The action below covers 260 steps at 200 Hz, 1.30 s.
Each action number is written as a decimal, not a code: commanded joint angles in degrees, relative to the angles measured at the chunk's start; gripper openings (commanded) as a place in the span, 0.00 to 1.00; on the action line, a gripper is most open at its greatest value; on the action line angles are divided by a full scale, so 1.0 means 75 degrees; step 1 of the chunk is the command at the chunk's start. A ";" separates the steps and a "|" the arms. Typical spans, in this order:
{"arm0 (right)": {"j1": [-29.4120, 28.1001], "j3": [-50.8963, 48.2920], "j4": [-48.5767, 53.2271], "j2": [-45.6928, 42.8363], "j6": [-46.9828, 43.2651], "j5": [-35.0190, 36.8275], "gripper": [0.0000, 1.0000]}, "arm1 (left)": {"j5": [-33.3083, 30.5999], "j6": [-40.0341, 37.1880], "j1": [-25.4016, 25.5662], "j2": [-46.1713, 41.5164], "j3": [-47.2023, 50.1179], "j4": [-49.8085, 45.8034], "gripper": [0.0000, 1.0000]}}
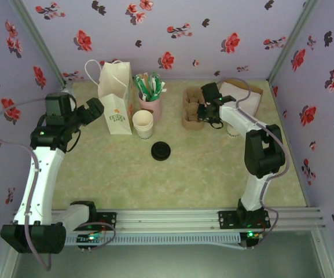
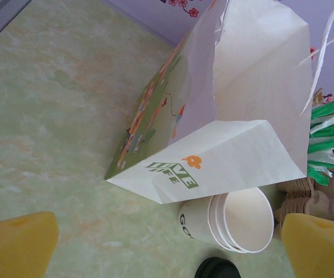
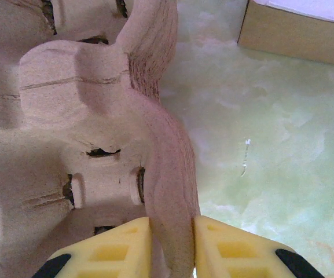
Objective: Pack the takeout coffee
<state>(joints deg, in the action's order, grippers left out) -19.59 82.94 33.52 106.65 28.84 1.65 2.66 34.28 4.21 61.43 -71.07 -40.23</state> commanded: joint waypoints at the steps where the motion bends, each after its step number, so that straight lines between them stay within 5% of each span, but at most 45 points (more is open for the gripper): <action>1: 0.0016 0.0290 0.0416 0.0107 -0.0161 0.0346 0.24 | 0.0084 -0.0166 -0.0060 0.0054 0.0042 0.0125 1.00; 81: -0.0077 0.0791 0.1144 0.0395 -0.0612 0.0693 0.31 | 0.0173 -0.0200 -0.0063 0.0122 0.0008 0.0114 1.00; 189: -0.0177 0.0956 0.1283 0.0440 -0.0723 0.0875 0.22 | 0.0197 -0.0229 -0.0063 0.0141 -0.0003 0.0114 1.00; 220: -0.0205 0.1181 0.1541 0.0497 -0.0821 0.1005 0.32 | 0.0239 -0.0234 -0.0064 0.0177 -0.0027 0.0102 1.00; 260: -0.0253 0.1296 0.1658 0.0578 -0.0948 0.1089 0.29 | 0.0244 -0.0240 -0.0064 0.0200 -0.0040 0.0102 1.00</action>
<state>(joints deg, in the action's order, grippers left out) -20.88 91.05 43.66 109.69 23.03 7.94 3.70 34.00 4.21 62.54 -71.07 -40.23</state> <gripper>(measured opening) 0.303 0.997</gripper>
